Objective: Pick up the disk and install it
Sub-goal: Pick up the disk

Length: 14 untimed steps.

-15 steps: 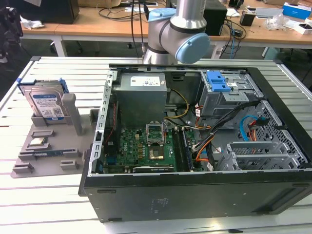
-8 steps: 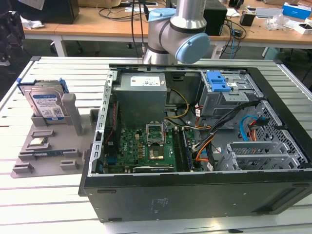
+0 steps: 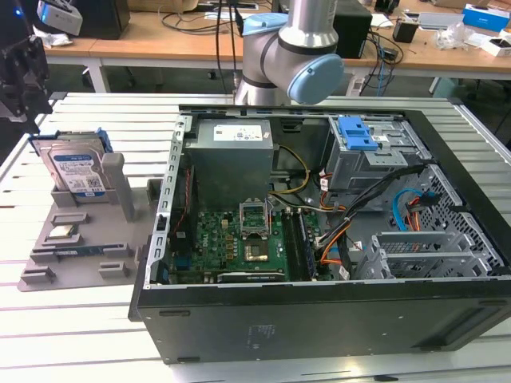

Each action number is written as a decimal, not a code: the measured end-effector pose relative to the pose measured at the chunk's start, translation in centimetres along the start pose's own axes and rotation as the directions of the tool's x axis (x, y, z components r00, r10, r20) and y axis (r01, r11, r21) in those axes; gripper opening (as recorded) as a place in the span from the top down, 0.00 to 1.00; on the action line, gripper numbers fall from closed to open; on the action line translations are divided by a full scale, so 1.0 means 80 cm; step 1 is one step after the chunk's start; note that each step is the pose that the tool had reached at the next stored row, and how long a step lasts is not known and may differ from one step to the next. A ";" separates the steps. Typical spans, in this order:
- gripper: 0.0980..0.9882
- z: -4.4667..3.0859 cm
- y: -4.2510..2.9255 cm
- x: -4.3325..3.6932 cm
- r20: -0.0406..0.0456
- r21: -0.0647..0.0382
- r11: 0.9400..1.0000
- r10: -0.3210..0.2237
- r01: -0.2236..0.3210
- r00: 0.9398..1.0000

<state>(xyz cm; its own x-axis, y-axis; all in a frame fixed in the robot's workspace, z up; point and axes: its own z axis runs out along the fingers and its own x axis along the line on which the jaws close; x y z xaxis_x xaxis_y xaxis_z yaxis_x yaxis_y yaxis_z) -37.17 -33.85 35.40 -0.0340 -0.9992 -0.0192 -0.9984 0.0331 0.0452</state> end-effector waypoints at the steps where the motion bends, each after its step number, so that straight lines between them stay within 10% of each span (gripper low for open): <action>1: 0.50 0.0007 -0.0001 0.000 0.000 0.000 1.000 0.000 0.000 1.000; 14: 0.50 0.0161 -0.0017 0.000 0.000 0.000 1.000 -0.002 0.002 1.000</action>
<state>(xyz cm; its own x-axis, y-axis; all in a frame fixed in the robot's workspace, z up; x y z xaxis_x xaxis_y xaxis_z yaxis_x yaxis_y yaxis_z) -37.09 -33.85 34.11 -0.0319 -0.9993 -0.0192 -0.9985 0.0310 0.0452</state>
